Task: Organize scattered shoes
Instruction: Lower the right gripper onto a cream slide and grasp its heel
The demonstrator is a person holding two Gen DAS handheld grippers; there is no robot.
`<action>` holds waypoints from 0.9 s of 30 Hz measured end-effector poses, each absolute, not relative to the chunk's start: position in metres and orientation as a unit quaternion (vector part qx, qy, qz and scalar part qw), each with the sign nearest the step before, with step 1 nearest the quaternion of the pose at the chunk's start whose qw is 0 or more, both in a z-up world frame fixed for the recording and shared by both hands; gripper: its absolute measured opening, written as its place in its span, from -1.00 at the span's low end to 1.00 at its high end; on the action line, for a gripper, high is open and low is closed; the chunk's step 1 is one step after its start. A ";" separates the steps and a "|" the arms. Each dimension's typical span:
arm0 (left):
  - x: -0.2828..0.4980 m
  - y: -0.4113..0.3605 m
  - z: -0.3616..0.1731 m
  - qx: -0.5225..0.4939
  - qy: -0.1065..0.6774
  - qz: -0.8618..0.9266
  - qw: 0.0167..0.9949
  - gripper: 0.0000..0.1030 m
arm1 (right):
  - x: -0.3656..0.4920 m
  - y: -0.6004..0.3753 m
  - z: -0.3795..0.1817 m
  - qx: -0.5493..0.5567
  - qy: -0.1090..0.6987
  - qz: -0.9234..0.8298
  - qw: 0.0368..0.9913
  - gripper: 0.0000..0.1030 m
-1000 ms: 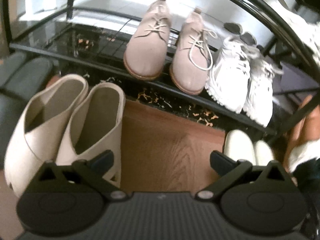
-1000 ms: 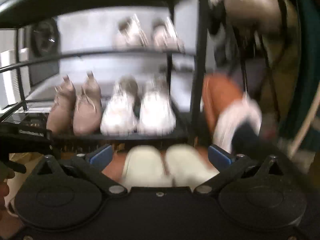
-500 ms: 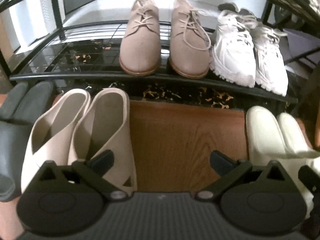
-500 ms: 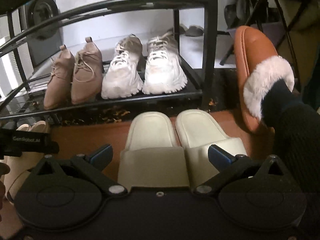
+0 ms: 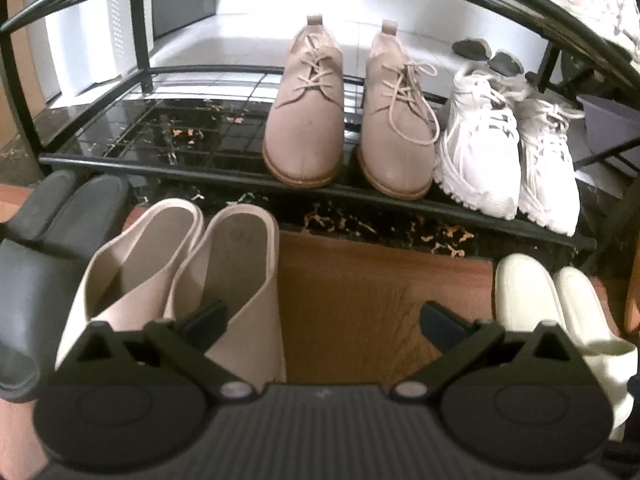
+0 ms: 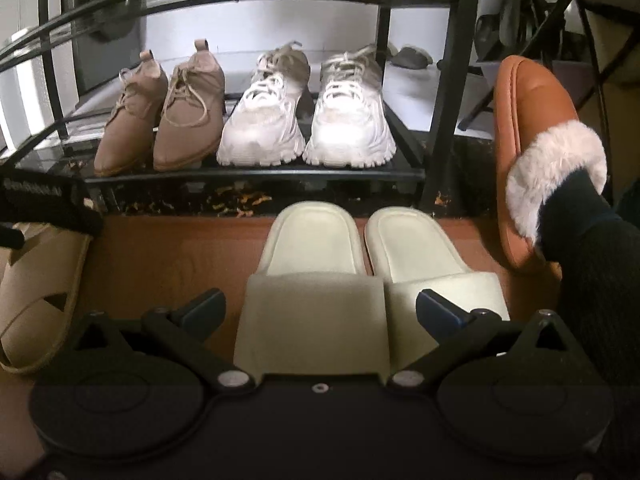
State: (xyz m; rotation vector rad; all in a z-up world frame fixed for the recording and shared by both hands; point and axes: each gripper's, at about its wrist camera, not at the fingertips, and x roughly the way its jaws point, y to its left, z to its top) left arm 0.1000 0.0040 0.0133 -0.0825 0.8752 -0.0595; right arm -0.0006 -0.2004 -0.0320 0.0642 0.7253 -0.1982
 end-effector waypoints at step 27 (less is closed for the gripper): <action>0.106 0.026 0.015 -0.069 0.420 0.029 0.905 0.99 | 0.037 -0.206 -0.072 0.071 0.384 -0.121 0.913 1.00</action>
